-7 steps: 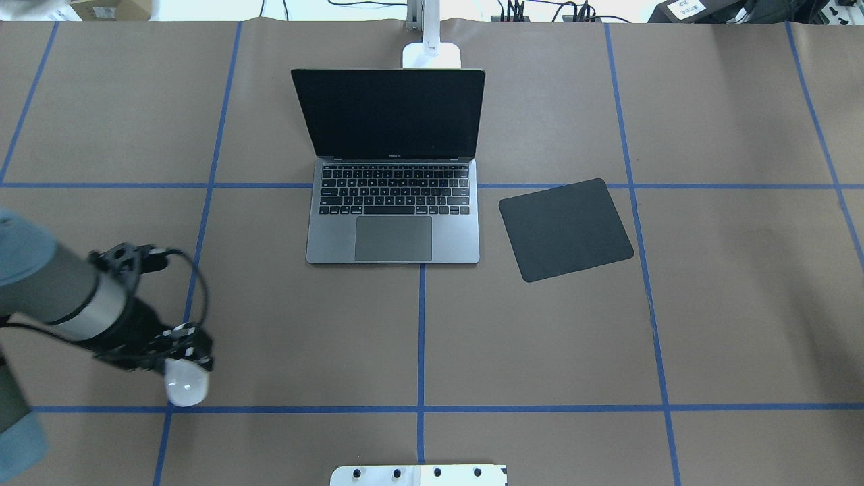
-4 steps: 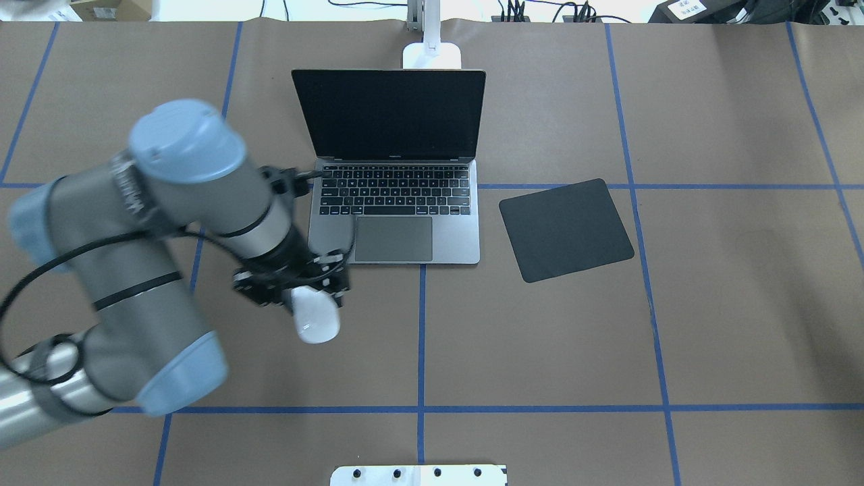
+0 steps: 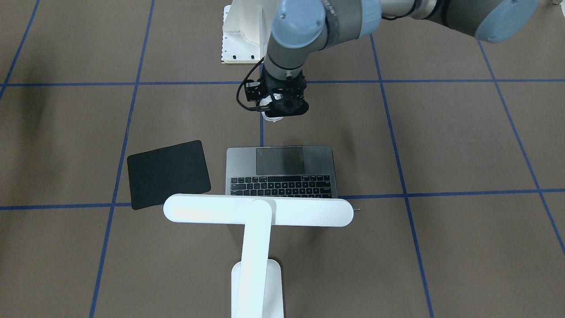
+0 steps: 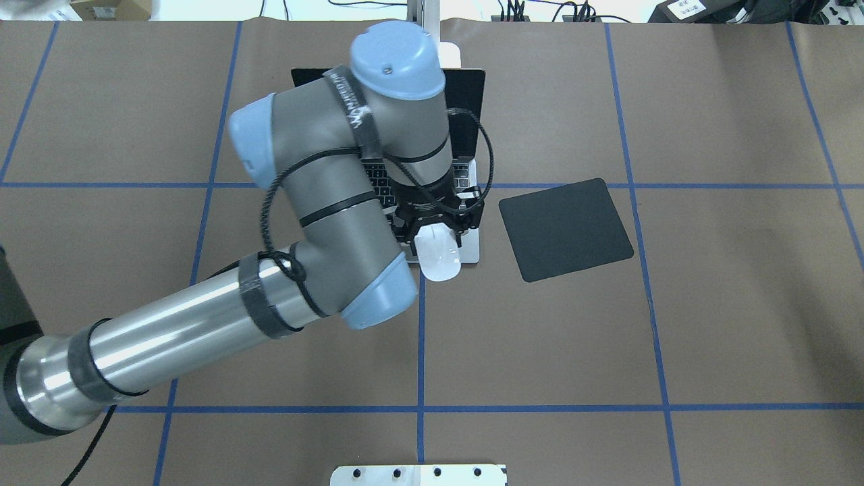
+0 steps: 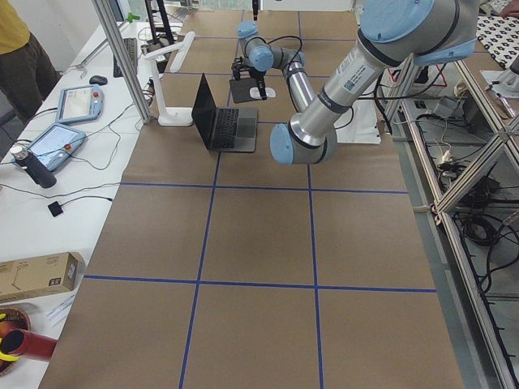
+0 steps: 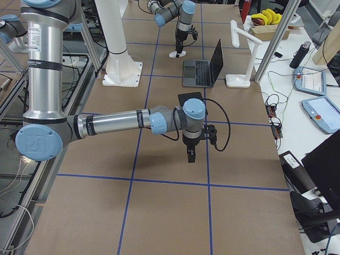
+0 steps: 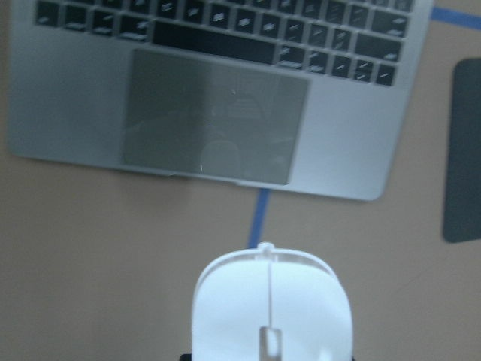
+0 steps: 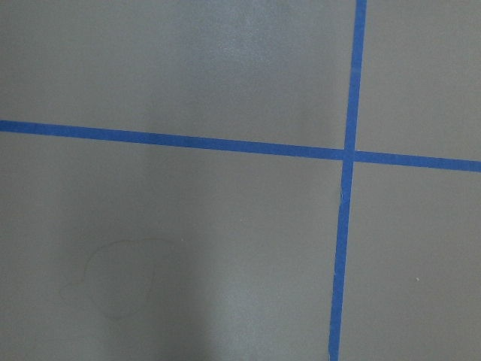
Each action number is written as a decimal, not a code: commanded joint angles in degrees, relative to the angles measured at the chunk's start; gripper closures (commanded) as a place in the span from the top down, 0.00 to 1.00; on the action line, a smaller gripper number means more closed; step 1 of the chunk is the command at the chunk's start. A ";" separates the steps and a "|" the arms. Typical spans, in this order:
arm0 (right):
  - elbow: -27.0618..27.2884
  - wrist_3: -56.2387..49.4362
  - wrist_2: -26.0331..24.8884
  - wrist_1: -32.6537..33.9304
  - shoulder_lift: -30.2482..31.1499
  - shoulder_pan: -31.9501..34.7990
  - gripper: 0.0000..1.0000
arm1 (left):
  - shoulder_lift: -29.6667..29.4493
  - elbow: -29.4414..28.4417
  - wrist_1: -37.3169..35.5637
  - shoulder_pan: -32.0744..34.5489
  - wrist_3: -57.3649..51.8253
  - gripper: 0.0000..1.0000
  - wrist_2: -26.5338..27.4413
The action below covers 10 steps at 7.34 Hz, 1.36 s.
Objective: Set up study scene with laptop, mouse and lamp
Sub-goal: 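Carry the white mouse with the left gripper over the mouse pad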
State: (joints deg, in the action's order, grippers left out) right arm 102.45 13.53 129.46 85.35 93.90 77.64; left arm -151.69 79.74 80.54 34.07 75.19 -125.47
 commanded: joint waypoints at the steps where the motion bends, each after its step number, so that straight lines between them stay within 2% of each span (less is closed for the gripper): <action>1: -0.06 0.00 0.00 0.26 -0.03 -0.03 1.00 | -10.60 -18.04 8.09 -0.58 3.36 0.13 1.71; 2: -0.06 0.00 0.09 0.43 -0.03 -0.03 1.00 | -13.34 -24.65 13.28 -2.15 5.03 0.13 5.03; 5: -0.76 0.00 0.18 0.52 -0.03 -0.03 1.00 | -19.14 -37.32 22.17 -5.32 9.43 0.14 12.33; 8: -1.29 0.00 0.18 0.52 -0.12 -0.03 1.00 | -20.83 -42.98 29.30 -7.78 12.69 0.21 17.96; 10: -1.64 0.00 0.18 0.44 -0.21 -0.03 1.00 | -21.10 -43.70 30.38 -8.67 13.83 0.34 18.51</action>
State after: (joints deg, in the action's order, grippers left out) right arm 100.98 13.54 129.64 85.82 93.73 77.61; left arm -172.49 36.72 109.98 25.99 88.01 -107.59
